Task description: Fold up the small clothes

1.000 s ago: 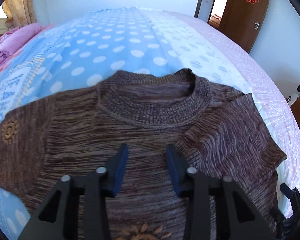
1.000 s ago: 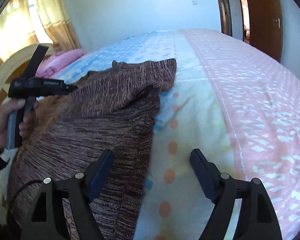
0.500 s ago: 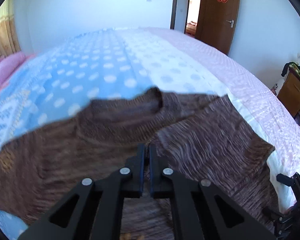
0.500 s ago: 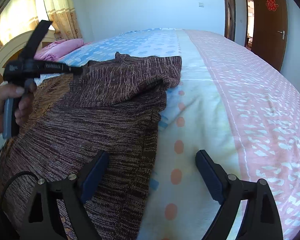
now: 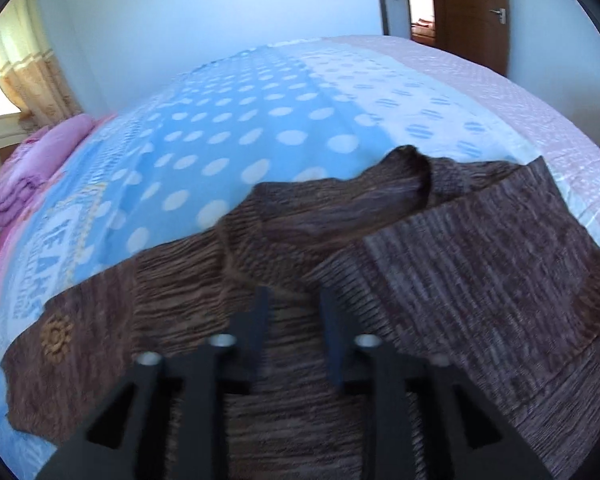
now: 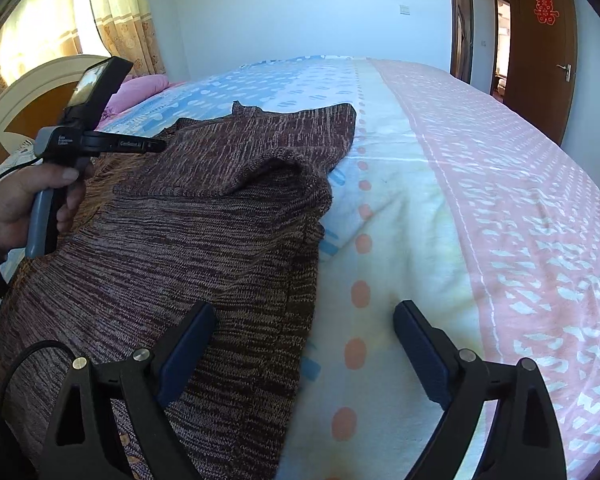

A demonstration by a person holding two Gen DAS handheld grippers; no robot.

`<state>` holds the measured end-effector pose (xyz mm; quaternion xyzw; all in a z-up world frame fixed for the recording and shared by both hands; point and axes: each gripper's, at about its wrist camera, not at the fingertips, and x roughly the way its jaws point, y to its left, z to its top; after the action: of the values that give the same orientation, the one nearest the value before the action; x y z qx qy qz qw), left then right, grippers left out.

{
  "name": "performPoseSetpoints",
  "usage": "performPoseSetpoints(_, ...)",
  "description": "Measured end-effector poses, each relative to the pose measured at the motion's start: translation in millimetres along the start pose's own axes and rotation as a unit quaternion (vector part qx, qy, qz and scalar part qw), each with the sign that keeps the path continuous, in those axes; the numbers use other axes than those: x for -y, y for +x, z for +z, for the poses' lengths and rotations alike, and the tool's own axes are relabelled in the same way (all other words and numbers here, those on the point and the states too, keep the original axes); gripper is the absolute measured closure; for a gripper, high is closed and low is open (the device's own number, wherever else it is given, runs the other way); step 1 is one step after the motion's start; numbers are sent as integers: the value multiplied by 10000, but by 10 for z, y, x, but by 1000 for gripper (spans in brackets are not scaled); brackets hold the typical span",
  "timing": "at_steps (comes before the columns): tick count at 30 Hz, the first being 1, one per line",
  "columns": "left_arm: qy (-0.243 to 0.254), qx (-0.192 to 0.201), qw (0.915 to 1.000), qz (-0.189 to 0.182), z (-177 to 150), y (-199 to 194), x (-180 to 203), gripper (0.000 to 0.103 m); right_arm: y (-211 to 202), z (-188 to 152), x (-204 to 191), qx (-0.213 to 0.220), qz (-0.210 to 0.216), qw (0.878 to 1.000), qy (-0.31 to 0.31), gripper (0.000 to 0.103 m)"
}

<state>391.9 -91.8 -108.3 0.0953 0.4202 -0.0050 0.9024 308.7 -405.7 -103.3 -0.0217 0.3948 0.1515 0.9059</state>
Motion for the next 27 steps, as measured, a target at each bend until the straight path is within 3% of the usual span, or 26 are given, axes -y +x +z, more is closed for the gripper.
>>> performPoseSetpoints(1,-80,57,9999,21,-22,-68,-28,46,0,-1,-2,0,-5,10000,-7,11)
performPoseSetpoints(6,288,470,9981,264,-191,-417,123,23,-41,26,17,33,-11,10000,92,11)
performPoseSetpoints(10,627,356,9967,369,-268,-337,312,16,-29,267,113,45,-364,9981,497,11)
performPoseSetpoints(13,520,238,9975,404,-298,-205,303,8,19,547,124,267,-639,9963,503,11)
performPoseSetpoints(15,317,208,9985,401,-290,-184,232,2,237,712,136,-90,-662,9966,484,11)
performPoseSetpoints(19,0,77,9999,105,-319,-130,116,0,460,777,364,-256,-1336,9882,708,11)
performPoseSetpoints(21,-83,19,10000,-44,-323,-105,87,0,470,655,588,-338,-1088,9855,1258,10)
performPoseSetpoints(27,-126,-9,9999,-118,-328,-86,86,0,339,643,400,-558,-1271,9858,942,10)
